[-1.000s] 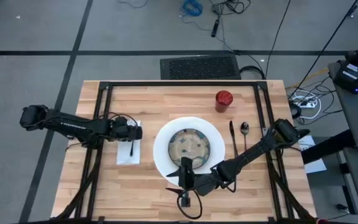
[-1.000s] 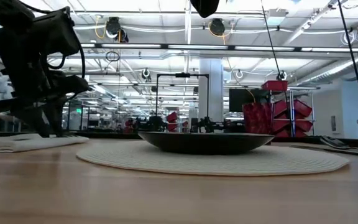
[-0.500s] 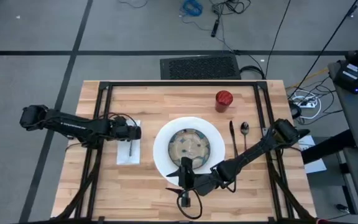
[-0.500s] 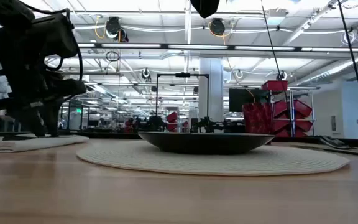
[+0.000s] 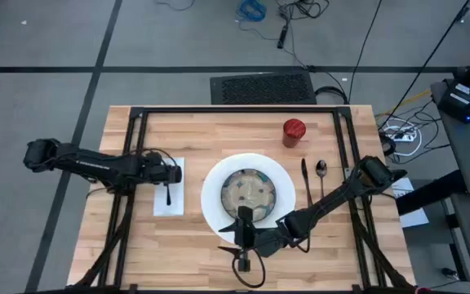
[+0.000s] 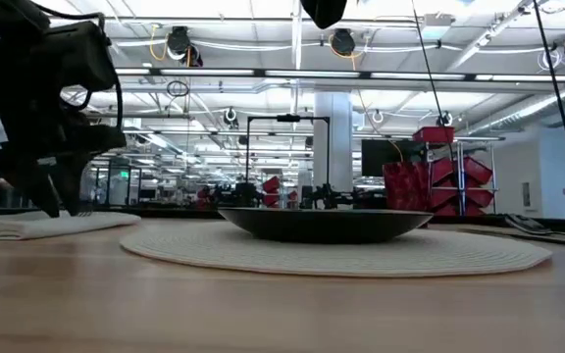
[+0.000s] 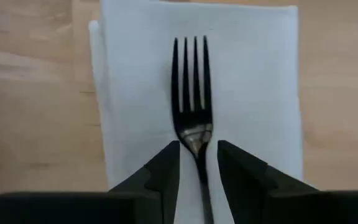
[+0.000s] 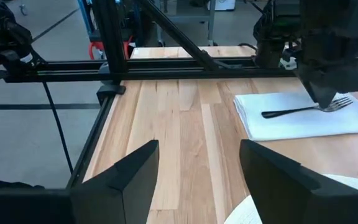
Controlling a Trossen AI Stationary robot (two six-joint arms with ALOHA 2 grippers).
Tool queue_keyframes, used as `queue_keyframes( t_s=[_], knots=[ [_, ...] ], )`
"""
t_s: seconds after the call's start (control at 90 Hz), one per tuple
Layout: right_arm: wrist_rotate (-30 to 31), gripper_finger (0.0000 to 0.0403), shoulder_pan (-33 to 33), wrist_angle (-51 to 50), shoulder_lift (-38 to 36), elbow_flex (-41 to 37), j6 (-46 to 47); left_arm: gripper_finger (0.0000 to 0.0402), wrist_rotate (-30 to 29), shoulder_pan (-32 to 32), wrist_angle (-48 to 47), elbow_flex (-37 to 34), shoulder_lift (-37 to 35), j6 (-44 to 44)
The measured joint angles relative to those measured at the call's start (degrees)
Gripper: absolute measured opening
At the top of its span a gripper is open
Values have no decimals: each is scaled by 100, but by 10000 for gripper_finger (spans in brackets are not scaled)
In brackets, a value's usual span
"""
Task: Set table place
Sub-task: Put the black fork on the white napkin, then adjust the white napkin
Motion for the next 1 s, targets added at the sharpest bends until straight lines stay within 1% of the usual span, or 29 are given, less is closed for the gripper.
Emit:
queue_keyframes(
  t_s=[0.2, 0.333, 0.433, 0.567, 0.689, 0.8, 1.0],
  knots=[
    [0, 210, 2, 0, 0, 0, -1, 93, -19, 0, 34, 94, -57, 30],
    [-2, 210, 0, -32, 0, 0, 0, 93, -88, -22, 43, 513, -57, 569],
    [-2, 210, 2, -63, 0, -4, 1, 93, -303, -186, 69, 716, -33, 635],
    [-2, 210, 2, -104, 0, -4, 38, 93, -488, -479, 82, 713, -4, 577],
    [-2, 210, 2, -111, 0, -4, 40, 93, -592, -850, 58, 625, 255, 251],
    [-2, 210, 2, -114, 0, -4, 40, 93, -666, -1150, 84, 619, 673, 7],
    [-2, 210, 1, -111, 0, -4, 40, 93, -685, -1370, 534, 613, 1532, -10]
  ],
)
